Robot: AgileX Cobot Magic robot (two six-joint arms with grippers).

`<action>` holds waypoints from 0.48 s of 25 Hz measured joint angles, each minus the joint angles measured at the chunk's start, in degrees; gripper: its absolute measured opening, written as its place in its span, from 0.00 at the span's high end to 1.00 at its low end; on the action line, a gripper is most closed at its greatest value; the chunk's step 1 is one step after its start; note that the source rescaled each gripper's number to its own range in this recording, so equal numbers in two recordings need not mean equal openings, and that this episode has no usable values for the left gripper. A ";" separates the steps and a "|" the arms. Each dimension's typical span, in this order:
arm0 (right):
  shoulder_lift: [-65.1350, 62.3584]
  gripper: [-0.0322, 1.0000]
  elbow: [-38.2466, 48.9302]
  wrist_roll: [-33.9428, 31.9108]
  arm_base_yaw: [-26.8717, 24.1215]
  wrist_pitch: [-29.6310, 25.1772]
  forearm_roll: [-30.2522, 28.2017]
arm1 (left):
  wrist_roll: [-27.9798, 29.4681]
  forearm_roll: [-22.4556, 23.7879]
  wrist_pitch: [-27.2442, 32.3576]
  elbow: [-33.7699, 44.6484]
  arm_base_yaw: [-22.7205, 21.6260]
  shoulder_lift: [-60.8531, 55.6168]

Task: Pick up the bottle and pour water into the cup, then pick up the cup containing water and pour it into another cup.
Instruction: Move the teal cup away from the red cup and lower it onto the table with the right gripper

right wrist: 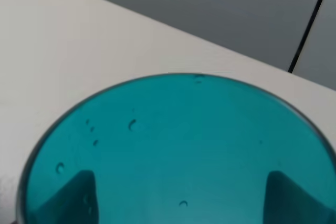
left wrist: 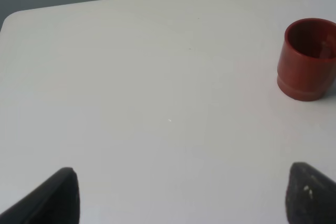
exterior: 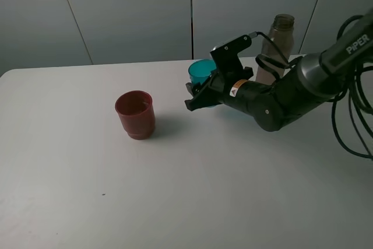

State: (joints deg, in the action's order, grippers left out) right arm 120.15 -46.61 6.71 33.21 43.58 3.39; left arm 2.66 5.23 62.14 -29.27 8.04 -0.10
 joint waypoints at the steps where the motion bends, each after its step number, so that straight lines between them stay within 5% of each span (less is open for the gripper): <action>1: 0.77 0.95 -0.47 0.00 0.00 0.00 -0.80 | 0.00 0.00 0.00 0.00 0.00 0.00; 12: 3.94 0.95 -1.79 -7.02 0.00 -1.98 -7.45 | 0.00 0.00 0.00 0.00 0.00 0.00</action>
State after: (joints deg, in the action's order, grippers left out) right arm 124.09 -48.40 -0.32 33.21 41.60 -4.05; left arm 2.66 5.23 62.14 -29.27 8.04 -0.10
